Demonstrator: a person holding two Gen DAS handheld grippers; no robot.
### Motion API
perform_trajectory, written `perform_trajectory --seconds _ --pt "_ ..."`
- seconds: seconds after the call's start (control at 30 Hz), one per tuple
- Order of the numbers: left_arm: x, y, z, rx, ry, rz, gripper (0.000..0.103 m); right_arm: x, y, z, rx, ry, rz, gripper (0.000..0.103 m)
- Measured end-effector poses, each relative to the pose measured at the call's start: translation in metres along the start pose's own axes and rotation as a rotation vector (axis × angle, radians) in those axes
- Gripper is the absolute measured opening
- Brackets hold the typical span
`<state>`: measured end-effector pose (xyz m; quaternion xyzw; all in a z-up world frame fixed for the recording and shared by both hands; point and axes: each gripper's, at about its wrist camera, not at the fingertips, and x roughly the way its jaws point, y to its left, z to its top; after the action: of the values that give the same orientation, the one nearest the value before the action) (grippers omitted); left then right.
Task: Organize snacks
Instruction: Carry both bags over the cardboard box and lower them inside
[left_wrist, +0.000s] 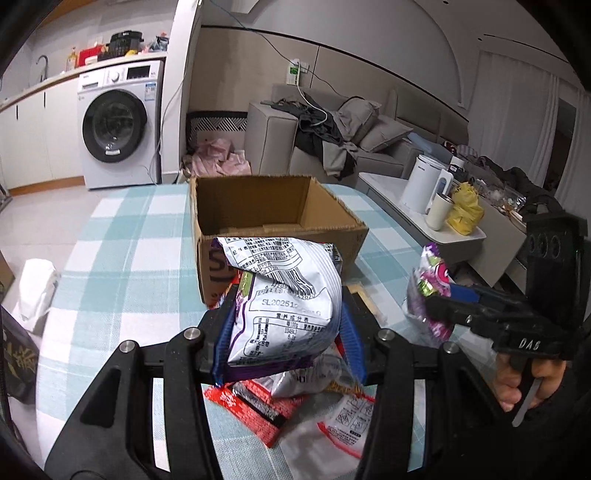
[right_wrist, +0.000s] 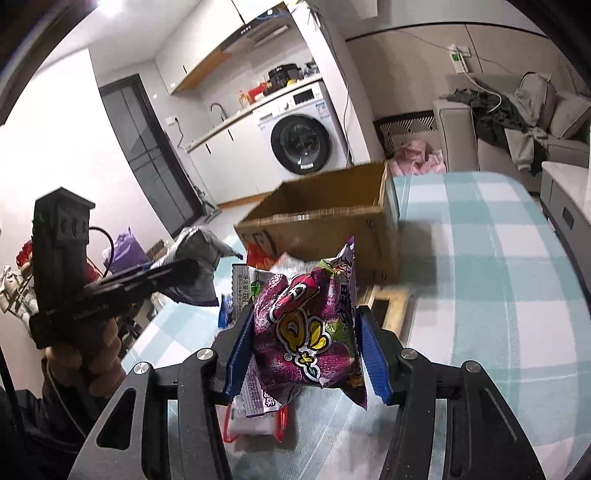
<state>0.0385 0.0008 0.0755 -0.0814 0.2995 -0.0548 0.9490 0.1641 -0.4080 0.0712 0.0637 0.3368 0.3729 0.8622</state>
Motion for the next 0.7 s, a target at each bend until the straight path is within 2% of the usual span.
perform_trajectory --seconds 0.37,0.7 --pt "-0.013 -0.006 0.031 0.016 -0.048 0.021 0.047 -0.025 0.005 0.043 0.024 -0.09 -0.023 0.055" --pt "-0.021 0.006 0.06 0.012 -0.089 0.013 0.047 -0.029 0.019 0.078 0.017 -0.128 -0.055 0.055"
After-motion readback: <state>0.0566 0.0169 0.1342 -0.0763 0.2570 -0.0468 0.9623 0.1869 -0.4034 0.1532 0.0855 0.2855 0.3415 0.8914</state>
